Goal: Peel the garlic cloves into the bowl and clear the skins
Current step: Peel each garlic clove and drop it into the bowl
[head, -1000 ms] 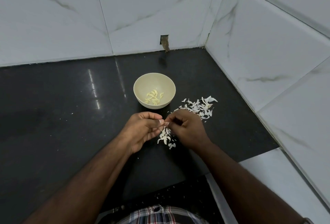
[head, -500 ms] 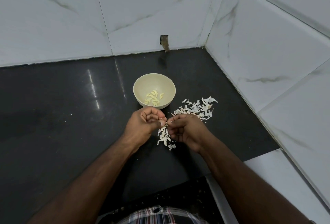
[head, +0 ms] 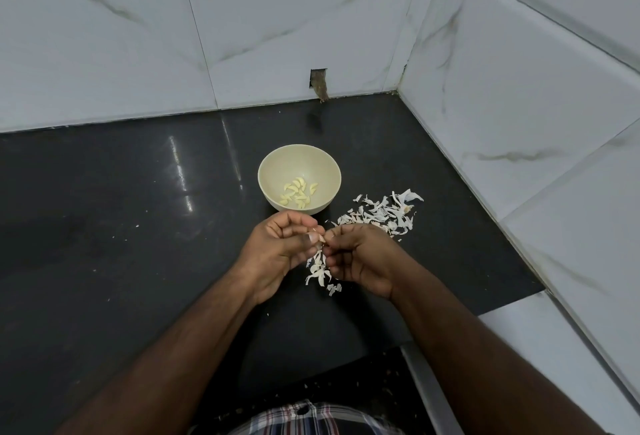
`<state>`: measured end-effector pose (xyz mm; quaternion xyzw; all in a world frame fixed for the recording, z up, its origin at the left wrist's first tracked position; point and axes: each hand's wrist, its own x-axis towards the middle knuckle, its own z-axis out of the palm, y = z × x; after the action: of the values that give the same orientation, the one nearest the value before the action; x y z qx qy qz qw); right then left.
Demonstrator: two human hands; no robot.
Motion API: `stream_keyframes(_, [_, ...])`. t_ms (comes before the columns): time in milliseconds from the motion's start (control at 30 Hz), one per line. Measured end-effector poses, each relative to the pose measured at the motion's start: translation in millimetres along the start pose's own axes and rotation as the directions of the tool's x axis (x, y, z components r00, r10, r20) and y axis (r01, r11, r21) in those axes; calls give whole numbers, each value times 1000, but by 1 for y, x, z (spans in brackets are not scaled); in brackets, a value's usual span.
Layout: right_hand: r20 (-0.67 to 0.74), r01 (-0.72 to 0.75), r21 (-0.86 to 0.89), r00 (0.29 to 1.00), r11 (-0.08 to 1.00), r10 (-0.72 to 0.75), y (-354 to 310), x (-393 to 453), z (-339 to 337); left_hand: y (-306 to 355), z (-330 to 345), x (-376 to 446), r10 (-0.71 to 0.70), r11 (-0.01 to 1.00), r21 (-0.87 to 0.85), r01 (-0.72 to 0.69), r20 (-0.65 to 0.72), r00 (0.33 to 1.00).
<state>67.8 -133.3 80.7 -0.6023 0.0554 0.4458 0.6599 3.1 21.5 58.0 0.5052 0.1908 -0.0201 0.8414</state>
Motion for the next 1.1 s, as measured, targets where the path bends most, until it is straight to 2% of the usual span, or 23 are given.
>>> stream_keyframes(200, [-161, 249, -280, 940, 927, -301, 1, 0, -5, 4, 2, 2, -72, 997, -39, 72, -22, 997])
stream_keyframes(300, [-142, 383, -379, 876, 843, -461, 0, 0, -11, 5, 1, 4, -92, 995, -26, 92, -17, 996])
stream_keyframes(367, [-70, 449, -443, 845, 776, -530, -2, 0, -14, 5, 0, 4, -100, 995, -25, 99, -13, 995])
stream_keyframes(433, [65, 483, -533, 842, 695, -535, -2, 2, -14, 5, 0, 4, -109, 994, -24, 109, -2, 994])
stream_keyframes(500, [120, 476, -610, 845, 633, -520, -2, 4, -14, 6, -1, 4, -120, 993, -15, 120, 10, 993])
stream_keyframes(767, [-40, 403, -668, 820, 625, -571, 5, 9, -9, 8, -3, 1, -115, 993, 1, 115, 8, 993])
stream_keyframes(900, [-67, 333, -745, 824, 578, -562, 10, 14, -6, 3, 0, 2, -13, 986, 165, 17, -24, 1000])
stream_keyframes(967, [-56, 337, -720, 843, 607, -535, 12, 14, -5, 1, 0, 2, 8, 981, 193, 4, -60, 998])
stream_keyframes(1033, [-35, 386, -619, 857, 685, -514, 14, 13, -4, 0, -1, 3, -4, 988, 153, 15, -68, 998])
stream_keyframes(1100, [-32, 414, -577, 850, 704, -526, 16, 12, -5, 0, -2, 2, -29, 993, 116, 36, -55, 998])
